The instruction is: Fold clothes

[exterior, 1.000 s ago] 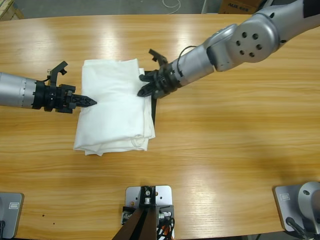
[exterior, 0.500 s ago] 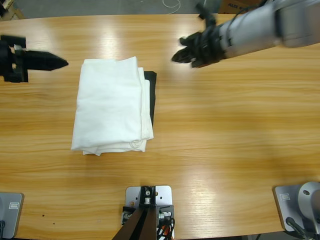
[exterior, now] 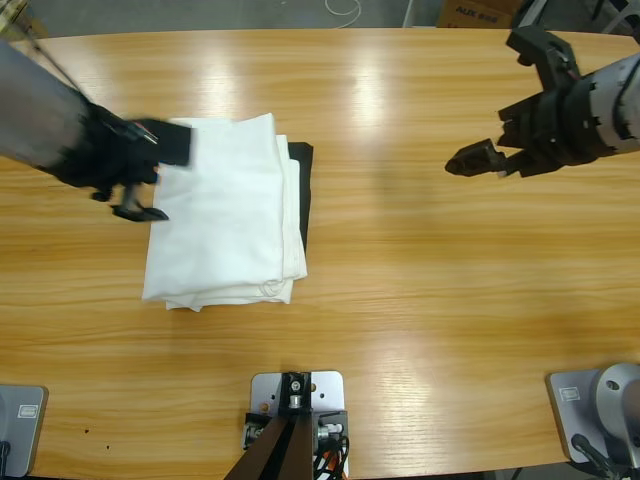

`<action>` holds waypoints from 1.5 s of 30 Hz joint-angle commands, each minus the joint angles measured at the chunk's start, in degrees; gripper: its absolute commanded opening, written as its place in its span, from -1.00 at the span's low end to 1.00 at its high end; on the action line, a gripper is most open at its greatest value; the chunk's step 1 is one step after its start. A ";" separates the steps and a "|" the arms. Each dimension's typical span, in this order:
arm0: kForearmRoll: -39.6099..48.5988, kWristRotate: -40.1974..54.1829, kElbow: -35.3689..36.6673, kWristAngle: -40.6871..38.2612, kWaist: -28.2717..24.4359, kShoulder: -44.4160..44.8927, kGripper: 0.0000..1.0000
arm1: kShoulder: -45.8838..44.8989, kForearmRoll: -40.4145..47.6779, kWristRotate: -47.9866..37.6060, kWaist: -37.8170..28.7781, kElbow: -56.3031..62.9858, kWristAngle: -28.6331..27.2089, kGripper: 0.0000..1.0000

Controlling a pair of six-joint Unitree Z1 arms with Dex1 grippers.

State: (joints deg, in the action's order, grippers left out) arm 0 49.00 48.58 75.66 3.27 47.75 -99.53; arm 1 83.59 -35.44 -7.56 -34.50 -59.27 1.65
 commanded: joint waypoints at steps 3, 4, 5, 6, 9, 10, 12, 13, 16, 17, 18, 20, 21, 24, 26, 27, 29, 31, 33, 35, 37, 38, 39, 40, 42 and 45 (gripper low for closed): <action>0.22 3.61 7.27 4.69 2.17 -10.42 1.00 | -2.29 0.20 0.52 1.90 1.24 3.09 1.00; 0.24 3.73 7.87 3.70 1.50 -11.60 1.00 | -2.29 0.60 0.45 2.32 1.54 3.37 1.00; 0.22 3.80 8.47 2.65 0.94 -12.79 1.00 | -2.20 0.90 0.44 2.67 1.77 3.50 1.00; 0.27 3.77 9.13 1.65 0.59 -13.90 1.00 | -2.09 1.16 0.45 2.97 1.96 3.64 1.00; 0.31 3.71 11.24 -0.73 0.41 -16.66 1.00 | -1.78 1.99 0.52 3.94 2.95 4.08 1.00; 0.38 3.71 11.86 -1.43 0.41 -17.26 1.00 | -1.60 2.52 0.52 4.32 3.42 4.48 1.00; 0.39 3.71 12.30 -2.55 0.41 -17.94 1.00 | -1.36 3.69 0.52 4.97 4.34 5.03 1.00; 0.39 3.71 12.26 -2.52 0.41 -18.47 1.00 | -1.21 4.10 0.54 5.24 4.56 5.22 1.00; 0.39 3.71 11.84 -2.61 -0.13 -20.44 1.00 | -0.88 4.85 0.63 5.99 4.93 5.76 1.00; 0.45 3.66 11.63 -2.78 -0.29 -21.05 1.00 | -0.90 4.89 0.70 6.40 5.04 5.98 1.00; 0.52 3.61 11.44 -3.17 -0.47 -21.56 1.00 | -0.97 4.92 0.79 6.71 5.14 5.99 1.00; 0.71 3.31 11.17 -3.89 -0.64 -22.60 0.99 | -0.90 4.94 1.00 7.50 5.50 6.08 1.00; 0.75 3.22 11.12 -4.01 -0.76 -23.02 0.99 | -0.83 4.94 1.17 7.94 5.69 6.20 1.00; 0.66 3.10 11.89 -4.22 -2.05 -24.55 0.99 | -0.67 5.05 1.40 8.49 5.92 6.52 1.00; 0.69 3.10 13.60 -4.35 -3.86 -26.38 0.99 | -0.53 5.17 1.40 8.49 6.04 6.52 1.00; 0.75 3.01 14.67 -4.33 -5.04 -27.43 0.99 | -0.53 5.35 1.40 8.52 6.16 6.52 1.00; 1.06 2.17 17.45 -4.38 -7.43 -29.21 0.99 | -0.56 5.43 1.40 8.80 6.27 6.52 1.00; 3.19 0.00 21.37 -4.42 -10.03 -31.11 0.96 | -0.76 5.47 1.40 9.00 6.29 6.52 1.00; 5.17 -4.20 25.53 -4.42 -13.03 -32.58 0.96 | -0.88 5.49 1.40 9.16 6.43 6.52 1.00; 6.86 -10.24 29.88 -4.26 -17.04 -33.97 0.96 | -0.88 5.86 1.40 9.28 6.97 6.52 1.00; 8.73 -17.72 34.99 -4.24 -21.95 -35.73 0.96 | -0.62 6.47 1.40 9.28 7.55 6.61 1.00; 9.62 -22.11 37.66 -4.31 -24.72 -36.79 0.96 | -0.44 6.82 1.40 9.28 7.85 6.64 1.00; 10.54 -26.40 40.44 -5.02 -27.78 -37.84 0.96 | -0.12 7.46 1.35 9.28 8.31 6.89 1.00; 11.43 -29.98 43.15 -6.63 -30.77 -38.88 0.96 | 0.09 7.77 1.31 9.28 8.55 6.99 1.00; 13.01 -35.79 48.68 -10.89 -36.52 -40.99 0.91 | 0.70 8.16 1.31 9.28 8.73 7.14 1.00; 17.64 -42.48 58.72 -12.43 -43.11 -44.78 0.80 | 1.90 9.02 1.24 9.28 8.48 7.66 1.00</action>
State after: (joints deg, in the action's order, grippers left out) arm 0 59.51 19.47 118.82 -3.95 18.41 -133.31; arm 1 82.39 -28.34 -6.84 -25.71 -52.70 7.87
